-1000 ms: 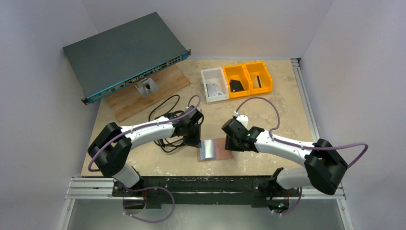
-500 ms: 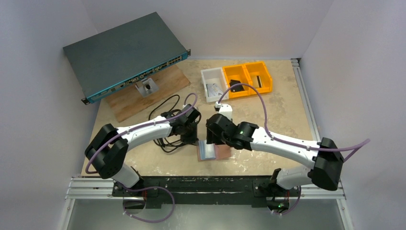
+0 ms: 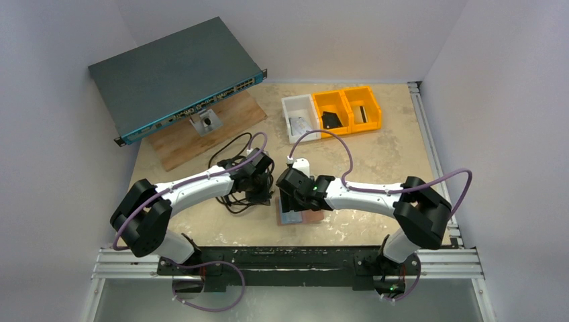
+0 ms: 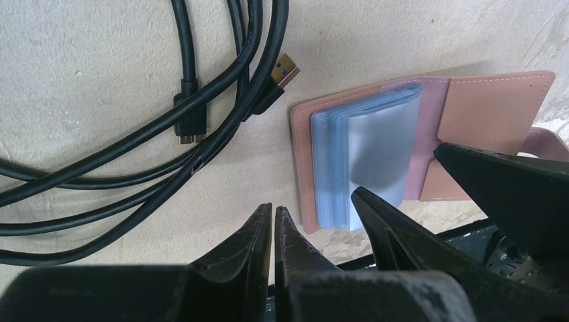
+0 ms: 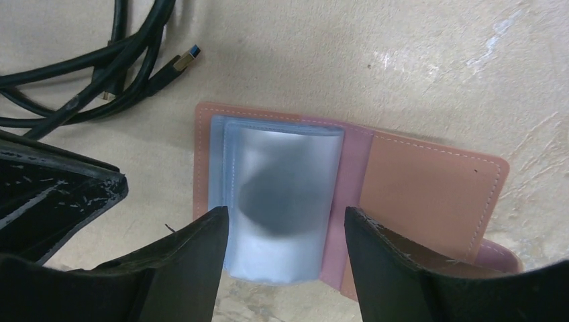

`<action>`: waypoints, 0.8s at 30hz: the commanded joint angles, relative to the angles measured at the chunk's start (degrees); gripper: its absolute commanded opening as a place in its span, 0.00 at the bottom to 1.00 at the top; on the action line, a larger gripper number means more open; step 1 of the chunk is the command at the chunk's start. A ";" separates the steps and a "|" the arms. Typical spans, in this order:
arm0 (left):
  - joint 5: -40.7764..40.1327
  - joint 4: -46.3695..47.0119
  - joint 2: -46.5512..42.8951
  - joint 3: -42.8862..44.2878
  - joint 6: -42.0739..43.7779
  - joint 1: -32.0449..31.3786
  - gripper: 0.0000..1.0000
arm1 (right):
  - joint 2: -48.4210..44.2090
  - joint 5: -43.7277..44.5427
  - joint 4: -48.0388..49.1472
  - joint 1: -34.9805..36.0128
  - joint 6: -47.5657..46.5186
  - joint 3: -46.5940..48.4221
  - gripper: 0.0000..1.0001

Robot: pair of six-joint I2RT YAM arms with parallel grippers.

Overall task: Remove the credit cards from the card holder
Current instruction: Open the card holder at the center of the board.

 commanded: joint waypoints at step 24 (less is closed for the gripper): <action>3.95 2.63 4.90 4.60 -0.01 -2.66 0.02 | -7.65 -3.87 5.45 -2.65 1.46 -7.78 0.29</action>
